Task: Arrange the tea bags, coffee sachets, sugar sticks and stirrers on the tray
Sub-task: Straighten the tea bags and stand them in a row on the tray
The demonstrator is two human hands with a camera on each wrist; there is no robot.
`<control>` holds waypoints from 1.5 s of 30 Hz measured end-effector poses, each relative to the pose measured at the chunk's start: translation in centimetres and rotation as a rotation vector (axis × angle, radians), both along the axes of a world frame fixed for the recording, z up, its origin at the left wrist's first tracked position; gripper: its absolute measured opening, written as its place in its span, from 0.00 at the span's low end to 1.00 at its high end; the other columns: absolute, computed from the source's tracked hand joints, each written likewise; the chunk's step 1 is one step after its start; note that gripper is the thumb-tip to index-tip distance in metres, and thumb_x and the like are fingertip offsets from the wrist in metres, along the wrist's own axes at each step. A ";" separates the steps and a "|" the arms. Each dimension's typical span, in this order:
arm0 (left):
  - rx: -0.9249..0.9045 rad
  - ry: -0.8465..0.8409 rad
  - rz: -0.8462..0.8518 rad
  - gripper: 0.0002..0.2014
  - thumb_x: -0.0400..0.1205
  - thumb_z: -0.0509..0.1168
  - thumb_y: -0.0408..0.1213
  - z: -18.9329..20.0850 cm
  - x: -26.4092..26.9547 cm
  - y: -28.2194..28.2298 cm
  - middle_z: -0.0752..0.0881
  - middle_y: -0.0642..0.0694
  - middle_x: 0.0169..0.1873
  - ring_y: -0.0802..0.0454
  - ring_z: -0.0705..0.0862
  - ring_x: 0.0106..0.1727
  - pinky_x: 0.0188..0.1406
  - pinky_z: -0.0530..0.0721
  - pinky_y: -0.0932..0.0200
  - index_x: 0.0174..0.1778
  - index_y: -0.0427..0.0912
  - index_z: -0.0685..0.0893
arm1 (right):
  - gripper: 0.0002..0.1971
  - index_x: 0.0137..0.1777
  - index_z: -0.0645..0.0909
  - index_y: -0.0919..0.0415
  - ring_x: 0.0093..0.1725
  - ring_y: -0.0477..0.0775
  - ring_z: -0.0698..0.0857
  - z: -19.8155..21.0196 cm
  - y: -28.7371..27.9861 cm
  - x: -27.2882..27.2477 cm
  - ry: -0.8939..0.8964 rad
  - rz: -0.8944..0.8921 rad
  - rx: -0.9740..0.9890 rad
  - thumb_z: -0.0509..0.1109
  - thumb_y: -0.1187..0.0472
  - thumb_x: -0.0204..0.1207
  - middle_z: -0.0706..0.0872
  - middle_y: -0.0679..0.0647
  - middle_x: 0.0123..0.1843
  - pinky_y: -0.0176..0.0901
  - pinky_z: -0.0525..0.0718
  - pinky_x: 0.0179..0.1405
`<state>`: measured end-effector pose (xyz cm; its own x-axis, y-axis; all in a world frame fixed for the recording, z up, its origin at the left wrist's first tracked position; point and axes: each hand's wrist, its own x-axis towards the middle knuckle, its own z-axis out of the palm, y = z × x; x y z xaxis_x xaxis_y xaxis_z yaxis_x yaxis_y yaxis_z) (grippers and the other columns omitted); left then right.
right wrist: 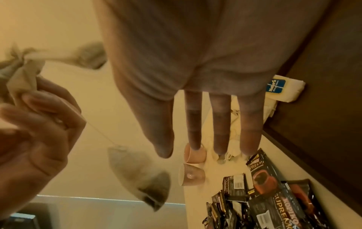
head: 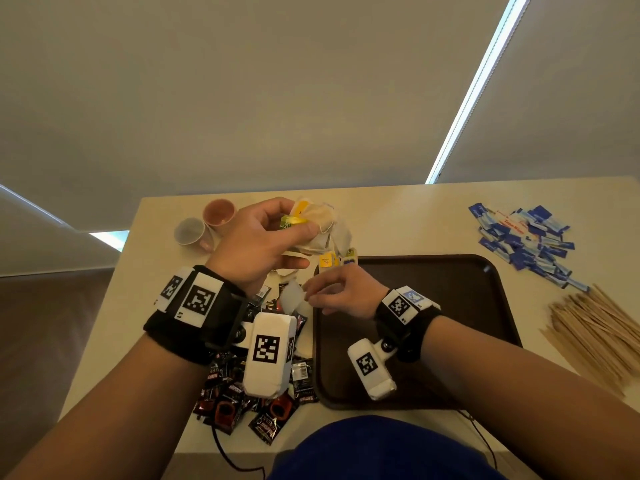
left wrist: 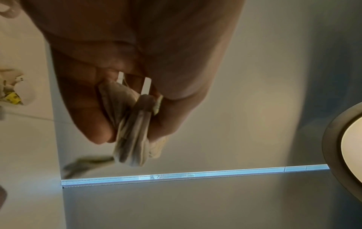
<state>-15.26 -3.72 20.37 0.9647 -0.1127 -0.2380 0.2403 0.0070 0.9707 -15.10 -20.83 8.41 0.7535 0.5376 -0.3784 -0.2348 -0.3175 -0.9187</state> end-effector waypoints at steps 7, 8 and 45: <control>-0.027 0.002 -0.015 0.10 0.79 0.72 0.29 0.5 -0.2 -0.2 0.90 0.44 0.43 0.48 0.90 0.41 0.30 0.89 0.58 0.55 0.34 0.85 | 0.38 0.72 0.69 0.51 0.65 0.49 0.82 -1.0 0.7 0.5 -0.083 -0.171 -0.034 0.85 0.50 0.65 0.78 0.47 0.67 0.50 0.84 0.65; -0.029 -0.001 -0.011 0.11 0.79 0.72 0.29 0.6 -0.1 -0.3 0.90 0.43 0.43 0.48 0.90 0.41 0.30 0.89 0.58 0.56 0.34 0.85 | 0.38 0.74 0.69 0.51 0.66 0.46 0.80 -0.7 0.9 0.6 -0.094 -0.170 -0.017 0.84 0.50 0.66 0.78 0.44 0.67 0.44 0.83 0.64; -0.066 0.151 0.175 0.22 0.79 0.73 0.26 -8.8 0.7 -1.4 0.89 0.40 0.55 0.44 0.90 0.52 0.48 0.89 0.46 0.68 0.42 0.78 | 0.12 0.62 0.81 0.73 0.42 0.49 0.91 3.4 0.0 2.4 0.259 -0.603 0.502 0.66 0.65 0.84 0.90 0.59 0.47 0.36 0.88 0.36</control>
